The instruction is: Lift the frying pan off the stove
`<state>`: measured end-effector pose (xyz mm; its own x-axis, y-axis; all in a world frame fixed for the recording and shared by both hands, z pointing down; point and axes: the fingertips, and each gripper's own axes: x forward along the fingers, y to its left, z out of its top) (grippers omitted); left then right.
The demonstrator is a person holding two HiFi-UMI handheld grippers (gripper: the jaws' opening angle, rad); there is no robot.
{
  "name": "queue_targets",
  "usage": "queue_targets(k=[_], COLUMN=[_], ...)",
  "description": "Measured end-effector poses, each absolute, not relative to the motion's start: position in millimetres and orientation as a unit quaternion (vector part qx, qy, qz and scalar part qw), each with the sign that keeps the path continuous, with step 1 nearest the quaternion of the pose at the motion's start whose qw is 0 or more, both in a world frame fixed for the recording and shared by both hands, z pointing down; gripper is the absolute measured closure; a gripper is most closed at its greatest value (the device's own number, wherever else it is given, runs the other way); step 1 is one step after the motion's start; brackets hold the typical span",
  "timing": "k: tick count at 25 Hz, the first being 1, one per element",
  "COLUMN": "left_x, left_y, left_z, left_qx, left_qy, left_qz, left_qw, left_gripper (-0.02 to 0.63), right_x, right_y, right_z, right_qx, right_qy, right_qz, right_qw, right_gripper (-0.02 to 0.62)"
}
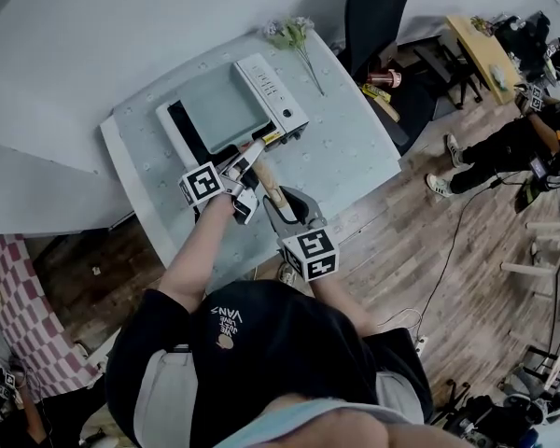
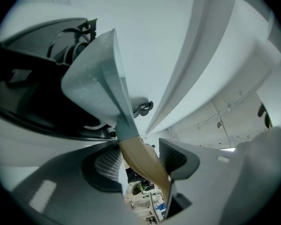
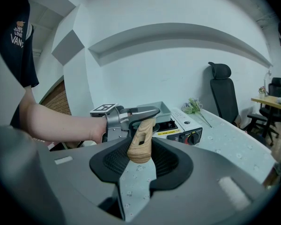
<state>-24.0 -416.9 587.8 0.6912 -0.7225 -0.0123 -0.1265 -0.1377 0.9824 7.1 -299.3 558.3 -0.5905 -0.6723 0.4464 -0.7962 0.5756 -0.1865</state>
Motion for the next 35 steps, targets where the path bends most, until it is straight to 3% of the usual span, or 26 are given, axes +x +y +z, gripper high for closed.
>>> queue_targets(k=[35], left_x=[-12.2], left_y=[-396.2], left_z=[584.0], left_qx=[0.734], left_qy=[-0.323], left_qz=[-0.205], left_qw=[0.562], left_gripper=[0.396], right_x=[24.8], right_y=[-280.9], right_z=[558.4], right_qx=[0.424], right_qy=[-0.875], right_qz=[0.168], right_qw=[0.165], right_gripper=[0.463])
